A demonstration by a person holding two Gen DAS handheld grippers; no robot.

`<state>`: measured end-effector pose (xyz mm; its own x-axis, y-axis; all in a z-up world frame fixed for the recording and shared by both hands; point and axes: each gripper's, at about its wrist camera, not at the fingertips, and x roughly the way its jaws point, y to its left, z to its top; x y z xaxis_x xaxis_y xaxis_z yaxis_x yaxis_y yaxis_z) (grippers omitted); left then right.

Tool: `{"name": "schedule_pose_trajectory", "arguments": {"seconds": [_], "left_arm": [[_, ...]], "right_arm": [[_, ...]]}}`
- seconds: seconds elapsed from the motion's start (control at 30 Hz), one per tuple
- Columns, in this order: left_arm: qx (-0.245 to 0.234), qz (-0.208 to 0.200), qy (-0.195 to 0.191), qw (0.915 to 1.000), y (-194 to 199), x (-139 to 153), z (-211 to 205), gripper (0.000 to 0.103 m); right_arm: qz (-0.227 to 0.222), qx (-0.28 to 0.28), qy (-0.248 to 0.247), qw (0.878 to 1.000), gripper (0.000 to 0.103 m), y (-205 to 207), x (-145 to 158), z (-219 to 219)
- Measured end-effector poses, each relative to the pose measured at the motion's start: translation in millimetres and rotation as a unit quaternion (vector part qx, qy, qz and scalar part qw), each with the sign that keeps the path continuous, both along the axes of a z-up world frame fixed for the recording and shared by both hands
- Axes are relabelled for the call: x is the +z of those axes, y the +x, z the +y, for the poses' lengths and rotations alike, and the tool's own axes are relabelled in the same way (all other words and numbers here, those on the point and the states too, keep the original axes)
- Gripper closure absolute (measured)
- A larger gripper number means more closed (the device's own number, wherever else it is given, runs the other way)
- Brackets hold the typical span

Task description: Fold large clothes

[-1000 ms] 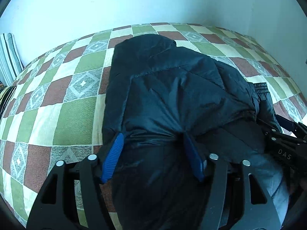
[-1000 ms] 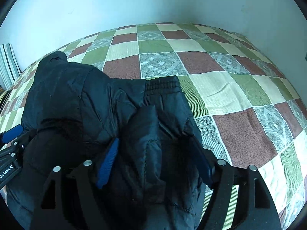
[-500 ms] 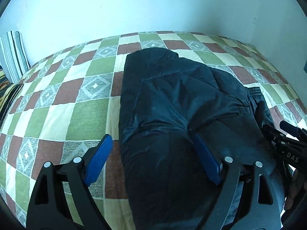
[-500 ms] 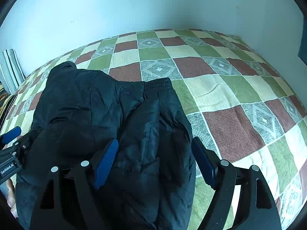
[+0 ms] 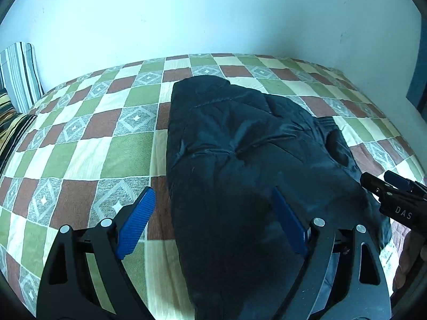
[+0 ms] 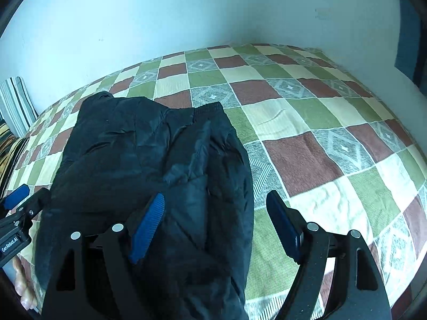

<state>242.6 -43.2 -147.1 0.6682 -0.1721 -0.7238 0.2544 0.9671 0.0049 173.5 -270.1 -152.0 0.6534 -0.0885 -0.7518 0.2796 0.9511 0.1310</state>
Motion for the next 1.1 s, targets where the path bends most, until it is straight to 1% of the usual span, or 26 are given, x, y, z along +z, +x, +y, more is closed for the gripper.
{"name": "schedule_pose_trajectory", "arguments": {"seconds": [0.2,0.27,0.3,0.53,0.77,1.1], "left_arm": [[0.003,-0.015,-0.003,0.9999,-30,15,4,0.014],[0.007,-0.022,-0.004,0.9997,-40,20,6,0.011],[0.008,-0.027,-0.004,0.9996,-46,24,7,0.011],[0.018,-0.061,0.005,0.998,-78,53,11,0.009],[0.028,-0.087,-0.007,0.9958,-102,76,20,0.006],[0.033,-0.103,-0.009,0.9941,-124,88,23,0.005]], "right_arm": [[-0.012,0.007,-0.009,1.0,0.025,-23,15,10],[-0.018,0.012,-0.009,1.0,0.025,-31,19,14],[-0.019,0.013,-0.01,1.0,0.025,-35,22,16],[-0.055,0.021,-0.02,0.998,0.025,-64,53,31],[-0.079,0.035,-0.033,0.996,0.022,-83,73,44],[-0.095,0.045,-0.041,0.994,0.022,-101,85,53]]}}
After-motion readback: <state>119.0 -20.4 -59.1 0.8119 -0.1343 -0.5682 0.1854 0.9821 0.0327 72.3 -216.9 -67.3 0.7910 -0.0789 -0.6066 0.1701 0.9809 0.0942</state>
